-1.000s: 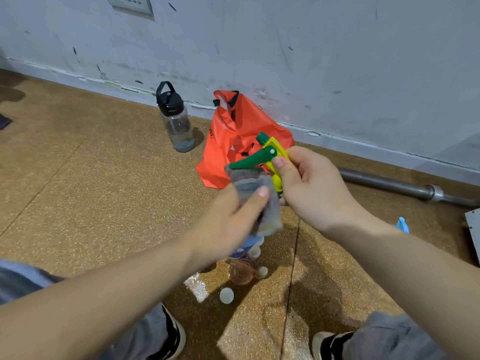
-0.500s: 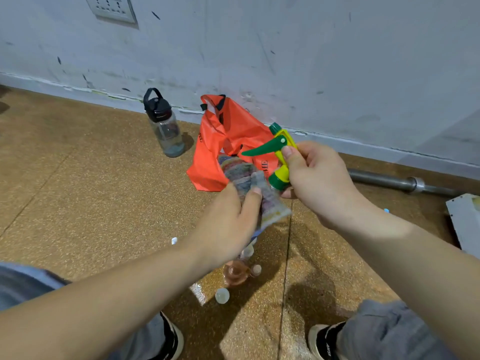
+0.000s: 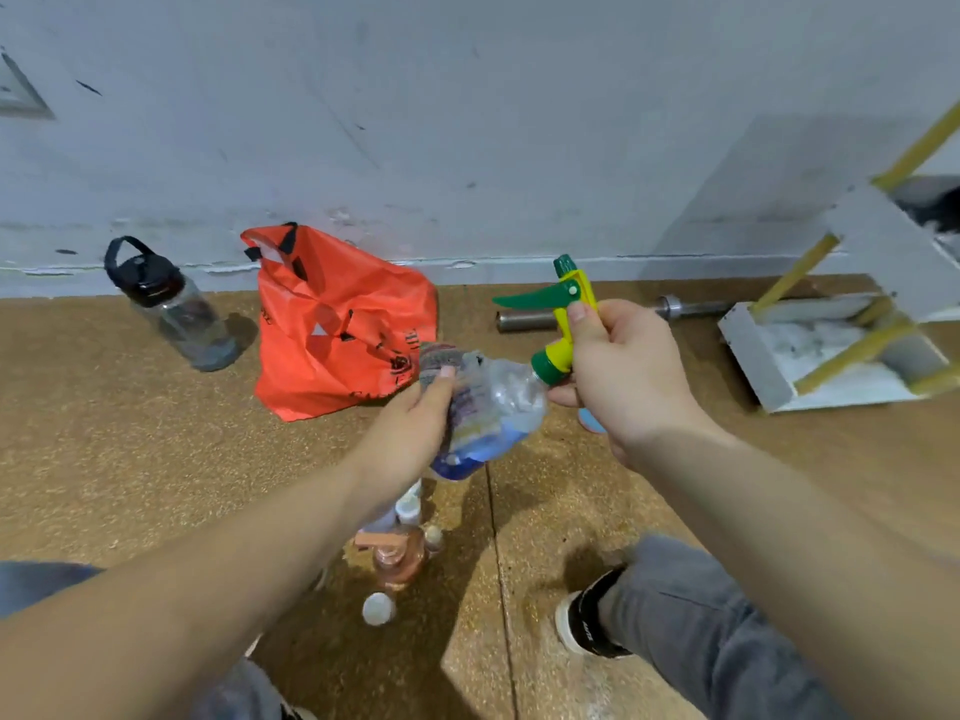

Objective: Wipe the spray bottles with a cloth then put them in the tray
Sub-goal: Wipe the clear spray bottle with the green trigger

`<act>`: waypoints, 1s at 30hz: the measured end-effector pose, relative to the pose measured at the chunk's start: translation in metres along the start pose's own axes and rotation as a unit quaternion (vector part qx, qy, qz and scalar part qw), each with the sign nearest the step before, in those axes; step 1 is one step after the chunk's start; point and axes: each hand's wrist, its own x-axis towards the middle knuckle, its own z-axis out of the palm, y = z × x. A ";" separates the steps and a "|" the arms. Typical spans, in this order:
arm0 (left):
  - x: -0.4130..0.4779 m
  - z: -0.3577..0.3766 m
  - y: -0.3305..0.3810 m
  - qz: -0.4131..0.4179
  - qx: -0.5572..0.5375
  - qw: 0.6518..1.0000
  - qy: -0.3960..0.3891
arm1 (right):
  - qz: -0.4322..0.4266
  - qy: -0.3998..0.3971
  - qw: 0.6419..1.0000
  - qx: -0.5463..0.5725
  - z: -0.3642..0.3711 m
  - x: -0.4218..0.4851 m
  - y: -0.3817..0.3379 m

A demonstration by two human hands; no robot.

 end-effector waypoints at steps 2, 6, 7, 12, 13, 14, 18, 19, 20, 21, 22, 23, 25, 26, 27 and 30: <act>-0.001 0.013 0.004 -0.123 -0.119 0.985 -0.021 | -0.008 0.007 1.000 -0.010 -0.008 0.002 0.000; -0.012 0.021 0.015 -0.172 -0.251 0.952 -0.022 | -0.041 -0.004 0.999 -0.032 -0.013 0.022 -0.012; -0.015 0.019 0.015 -0.175 -0.252 0.952 -0.013 | -0.046 -0.019 0.998 -0.039 -0.011 0.028 -0.017; -0.030 0.003 0.015 -0.132 -0.100 0.983 0.081 | -0.072 -0.082 0.992 -0.068 0.011 0.045 -0.035; -0.036 0.000 0.016 -0.092 -0.014 0.990 0.110 | -0.072 -0.095 0.991 -0.065 0.018 0.045 -0.036; -0.042 -0.004 0.017 -0.037 0.071 0.989 0.128 | -0.068 -0.106 0.990 -0.061 0.025 0.045 -0.037; -0.056 -0.016 0.020 0.262 0.327 0.904 0.089 | -0.080 -0.132 0.986 -0.070 0.045 0.040 -0.037; -0.054 -0.016 0.016 0.295 0.389 0.869 0.075 | -0.095 -0.123 0.983 -0.094 0.047 0.038 -0.036; -0.052 -0.019 0.011 0.299 0.423 0.853 0.071 | -0.106 -0.115 0.982 -0.108 0.049 0.036 -0.035; -0.049 -0.023 0.008 0.283 0.431 0.853 0.074 | -0.111 -0.115 0.981 -0.107 0.050 0.035 -0.035; -0.047 -0.026 0.005 0.266 0.419 0.865 0.077 | -0.111 -0.120 0.982 -0.097 0.051 0.034 -0.035; -0.045 -0.030 0.002 0.259 0.404 0.874 0.077 | -0.110 -0.122 0.983 -0.080 0.053 0.033 -0.034; -0.041 -0.036 -0.003 0.249 0.336 0.906 0.062 | -0.088 -0.122 0.988 -0.040 0.055 0.031 -0.034; -0.038 -0.039 0.000 0.232 0.275 0.932 0.054 | -0.073 -0.124 0.989 -0.023 0.054 0.030 -0.034; -0.035 -0.041 0.004 0.199 0.200 0.958 0.059 | -0.058 -0.124 0.990 -0.011 0.053 0.030 -0.033; -0.033 -0.041 0.013 0.114 0.122 0.981 0.094 | -0.031 -0.122 0.992 0.016 0.047 0.032 -0.033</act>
